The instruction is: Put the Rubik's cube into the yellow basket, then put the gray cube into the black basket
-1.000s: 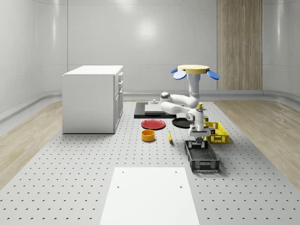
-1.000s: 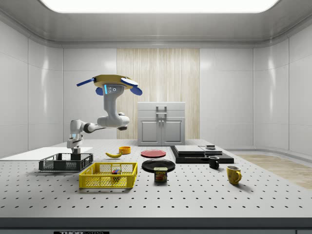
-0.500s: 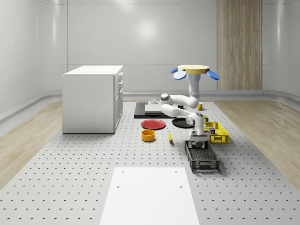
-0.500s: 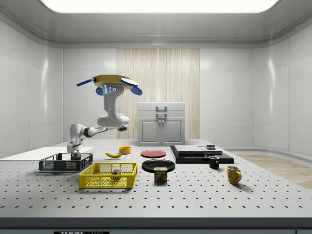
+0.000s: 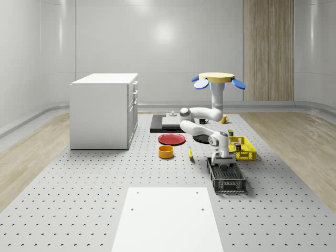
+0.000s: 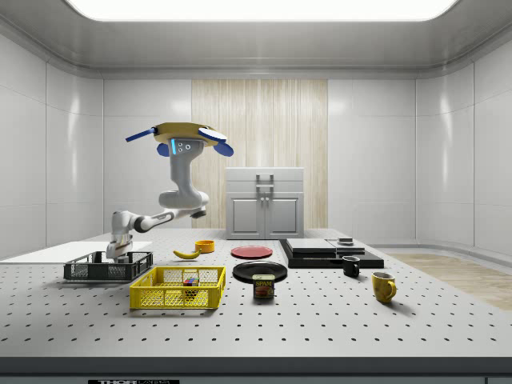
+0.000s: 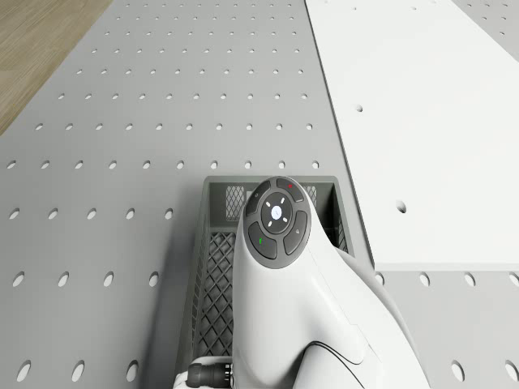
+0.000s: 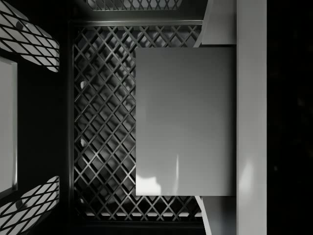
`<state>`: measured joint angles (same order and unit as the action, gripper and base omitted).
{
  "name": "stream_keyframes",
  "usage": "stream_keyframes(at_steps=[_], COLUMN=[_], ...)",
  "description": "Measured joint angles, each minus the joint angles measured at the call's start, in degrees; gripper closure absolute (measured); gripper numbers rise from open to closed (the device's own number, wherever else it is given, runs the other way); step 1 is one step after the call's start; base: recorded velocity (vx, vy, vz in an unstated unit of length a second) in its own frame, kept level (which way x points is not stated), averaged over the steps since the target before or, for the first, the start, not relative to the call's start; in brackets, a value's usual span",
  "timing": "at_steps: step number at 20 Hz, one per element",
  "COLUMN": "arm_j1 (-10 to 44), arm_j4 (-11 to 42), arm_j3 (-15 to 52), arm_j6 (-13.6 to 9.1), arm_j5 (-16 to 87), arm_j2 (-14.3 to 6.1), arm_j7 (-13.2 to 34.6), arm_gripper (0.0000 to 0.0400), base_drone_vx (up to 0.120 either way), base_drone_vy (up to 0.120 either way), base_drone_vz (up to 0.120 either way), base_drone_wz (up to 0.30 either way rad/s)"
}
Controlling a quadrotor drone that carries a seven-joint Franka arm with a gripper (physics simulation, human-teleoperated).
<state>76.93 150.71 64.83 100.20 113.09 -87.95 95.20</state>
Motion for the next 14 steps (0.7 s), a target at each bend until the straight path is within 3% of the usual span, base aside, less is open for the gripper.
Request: stream_keyframes(at_steps=[3,7,14], arm_j1=[0.5,0.6,-0.5], arm_j4=[-0.7,-0.9,0.9], arm_j3=[-0.6,-0.5,3.3], arm_j6=[0.2,0.0,-2.1], arm_j5=[0.6,0.6,-2.7], arm_j2=[0.4,0.7,0.4], arm_j7=[0.0,-0.1,-0.3], arm_gripper=[0.015,0.0055,0.001], base_drone_vx=[0.0,0.0,0.0], base_drone_vy=[0.0,0.0,0.0], base_drone_vz=[0.0,0.0,0.0], base_drone_wz=[0.0,0.0,0.0])
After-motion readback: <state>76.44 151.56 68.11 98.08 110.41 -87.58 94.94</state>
